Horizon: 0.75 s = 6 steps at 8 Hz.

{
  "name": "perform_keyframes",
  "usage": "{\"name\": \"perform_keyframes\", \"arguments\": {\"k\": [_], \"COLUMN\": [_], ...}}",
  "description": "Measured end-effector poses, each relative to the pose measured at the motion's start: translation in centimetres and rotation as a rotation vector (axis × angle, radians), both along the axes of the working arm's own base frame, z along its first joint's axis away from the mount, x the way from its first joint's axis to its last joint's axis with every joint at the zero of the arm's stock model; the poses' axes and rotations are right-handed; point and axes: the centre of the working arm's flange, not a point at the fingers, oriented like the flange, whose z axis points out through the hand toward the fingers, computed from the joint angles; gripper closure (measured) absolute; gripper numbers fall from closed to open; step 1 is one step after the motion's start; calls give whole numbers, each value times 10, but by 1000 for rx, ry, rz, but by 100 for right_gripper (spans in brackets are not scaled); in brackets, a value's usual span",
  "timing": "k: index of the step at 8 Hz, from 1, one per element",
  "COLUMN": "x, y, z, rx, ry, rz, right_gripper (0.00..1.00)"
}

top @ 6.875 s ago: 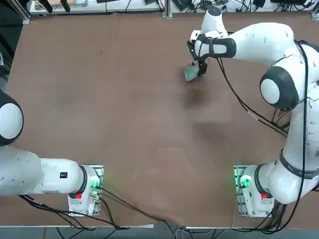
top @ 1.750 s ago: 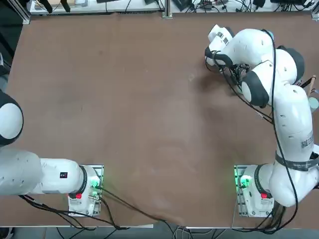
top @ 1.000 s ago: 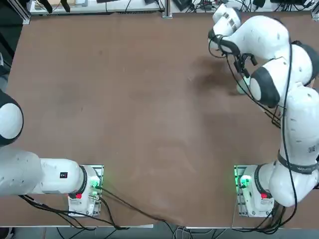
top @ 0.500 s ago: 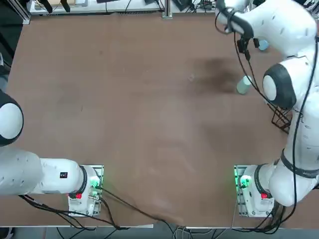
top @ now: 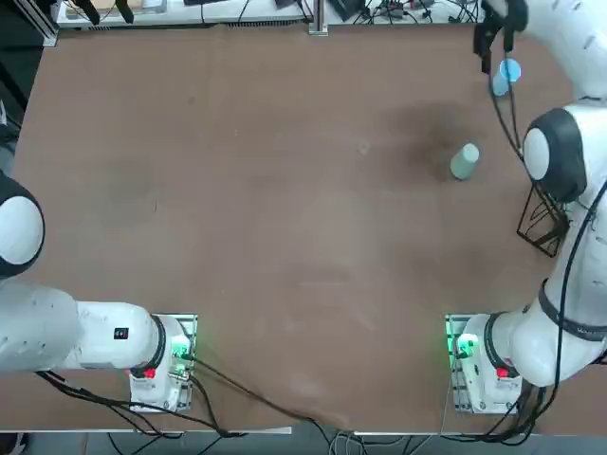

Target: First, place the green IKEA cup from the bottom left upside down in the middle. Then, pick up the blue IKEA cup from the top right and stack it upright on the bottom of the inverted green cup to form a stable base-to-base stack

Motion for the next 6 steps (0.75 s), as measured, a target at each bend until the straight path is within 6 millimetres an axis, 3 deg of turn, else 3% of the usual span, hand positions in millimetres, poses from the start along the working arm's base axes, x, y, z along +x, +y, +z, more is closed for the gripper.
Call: {"name": "perform_keyframes", "arguments": {"k": [3, 4, 6], "x": [26, 33, 51], "y": [-117, -146, -176], "z": [6, 1, -37], "rx": [176, 190, 211], "ry": [-204, -261, -331], "rz": [-149, -150, -161], "right_gripper": [0, 0, 0]}}
